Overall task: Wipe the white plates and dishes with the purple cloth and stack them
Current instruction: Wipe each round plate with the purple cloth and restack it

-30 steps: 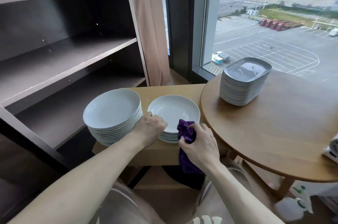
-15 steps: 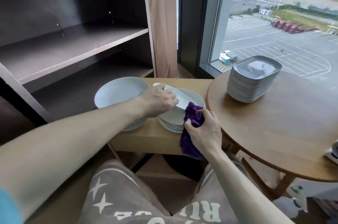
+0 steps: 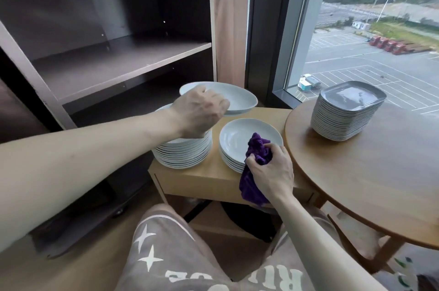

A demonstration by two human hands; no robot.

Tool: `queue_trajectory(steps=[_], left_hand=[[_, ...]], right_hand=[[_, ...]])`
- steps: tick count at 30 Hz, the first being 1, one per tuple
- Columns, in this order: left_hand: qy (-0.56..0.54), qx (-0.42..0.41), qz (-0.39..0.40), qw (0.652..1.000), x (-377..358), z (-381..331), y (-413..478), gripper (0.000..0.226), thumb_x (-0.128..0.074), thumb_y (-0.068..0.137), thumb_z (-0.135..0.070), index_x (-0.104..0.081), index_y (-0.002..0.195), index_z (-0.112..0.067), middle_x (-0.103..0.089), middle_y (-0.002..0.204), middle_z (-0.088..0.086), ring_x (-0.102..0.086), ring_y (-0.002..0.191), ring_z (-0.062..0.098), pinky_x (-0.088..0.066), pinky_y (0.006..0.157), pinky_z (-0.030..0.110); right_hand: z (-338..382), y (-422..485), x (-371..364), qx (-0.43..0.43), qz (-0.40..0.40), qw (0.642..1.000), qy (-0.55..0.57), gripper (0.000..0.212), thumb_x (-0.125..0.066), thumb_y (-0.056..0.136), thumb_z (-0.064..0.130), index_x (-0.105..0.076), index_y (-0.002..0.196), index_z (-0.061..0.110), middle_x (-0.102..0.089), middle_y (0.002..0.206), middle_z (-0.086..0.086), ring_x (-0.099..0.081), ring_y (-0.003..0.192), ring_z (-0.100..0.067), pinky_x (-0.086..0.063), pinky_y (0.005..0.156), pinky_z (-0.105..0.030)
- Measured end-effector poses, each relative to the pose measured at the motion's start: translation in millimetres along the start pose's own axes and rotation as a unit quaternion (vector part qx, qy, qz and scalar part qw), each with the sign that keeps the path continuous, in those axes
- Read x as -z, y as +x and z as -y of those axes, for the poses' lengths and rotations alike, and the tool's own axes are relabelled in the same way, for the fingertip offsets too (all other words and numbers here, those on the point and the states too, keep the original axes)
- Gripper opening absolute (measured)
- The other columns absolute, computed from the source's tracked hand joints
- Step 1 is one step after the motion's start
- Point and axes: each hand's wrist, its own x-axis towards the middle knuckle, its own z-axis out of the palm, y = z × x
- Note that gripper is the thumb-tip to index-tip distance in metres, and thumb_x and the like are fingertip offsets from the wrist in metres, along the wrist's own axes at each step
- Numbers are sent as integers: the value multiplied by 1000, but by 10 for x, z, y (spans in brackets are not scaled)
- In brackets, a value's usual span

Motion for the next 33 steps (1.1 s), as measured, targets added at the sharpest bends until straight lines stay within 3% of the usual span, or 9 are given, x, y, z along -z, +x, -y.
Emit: queue_trajectory(steps=[6,10,17,20,23,27,29,31,33], left_hand=[[-34,91,83,992,-132,-25,-474,24,-64,69,-15,-56,92,-11,-59,82,5,-53,69,24,-28,65,33],[-37,132,82,987,-260,-109,-671,26,-58,56,-9,-56,81,-12,-56,72,4,-38,61,22,-28,61,32],[-38,118,117,985,-488,-195,-751,35,-36,61,-15,-54,91,-15,-57,81,1,-46,70,20,-28,65,31],[-38,106,120,986,-564,-180,-765,34,-37,60,-14,-55,88,-16,-55,77,0,-49,68,19,-31,62,30],[-81,91,168,978,-683,-173,-745,29,-48,70,-8,-37,94,-21,-43,85,-4,-41,75,19,-31,69,31],[-257,151,217,929,-773,-114,-728,30,-55,81,-1,-41,94,-24,-46,84,-10,-49,80,19,-37,67,33],[-331,211,246,887,-776,-76,-711,27,-51,87,-4,-48,101,-27,-57,98,-8,-54,88,19,-46,72,36],[-383,248,276,846,-773,-94,-675,28,-53,93,-16,-51,118,-29,-58,120,-4,-57,102,20,-50,82,38],[-389,253,290,837,-755,-189,-596,55,-59,95,-34,-39,146,-28,-45,143,0,-51,123,25,-46,97,42]], right_hand=[[35,-18,-143,11,14,1000,-3,29,-71,80,42,-63,105,28,-56,99,12,-54,95,-16,-44,80,-33],[65,-31,-186,12,21,1000,-8,30,-72,81,40,-63,106,27,-56,98,11,-55,93,-17,-44,78,-33],[7,-37,-174,11,23,999,-20,29,-72,82,39,-62,107,28,-51,93,18,-54,91,-17,-42,75,-32],[-45,11,-132,9,19,999,-33,31,-72,82,41,-62,108,27,-51,94,15,-54,95,-18,-44,78,-34],[-75,119,-99,7,17,999,-46,34,-71,82,43,-62,111,26,-52,96,13,-54,97,-19,-49,83,-40],[-105,332,-62,8,29,997,-72,36,-69,82,46,-63,112,27,-54,102,7,-55,97,-22,-52,88,-47],[-107,441,-53,11,32,996,-86,32,-67,82,47,-62,108,28,-54,101,7,-53,98,-21,-51,89,-48],[-103,539,-58,18,38,994,-105,29,-65,83,46,-62,105,28,-54,100,6,-52,97,-22,-50,89,-48],[-106,625,-74,44,44,989,-136,29,-64,83,46,-60,103,26,-53,99,4,-50,96,-23,-48,88,-46]])
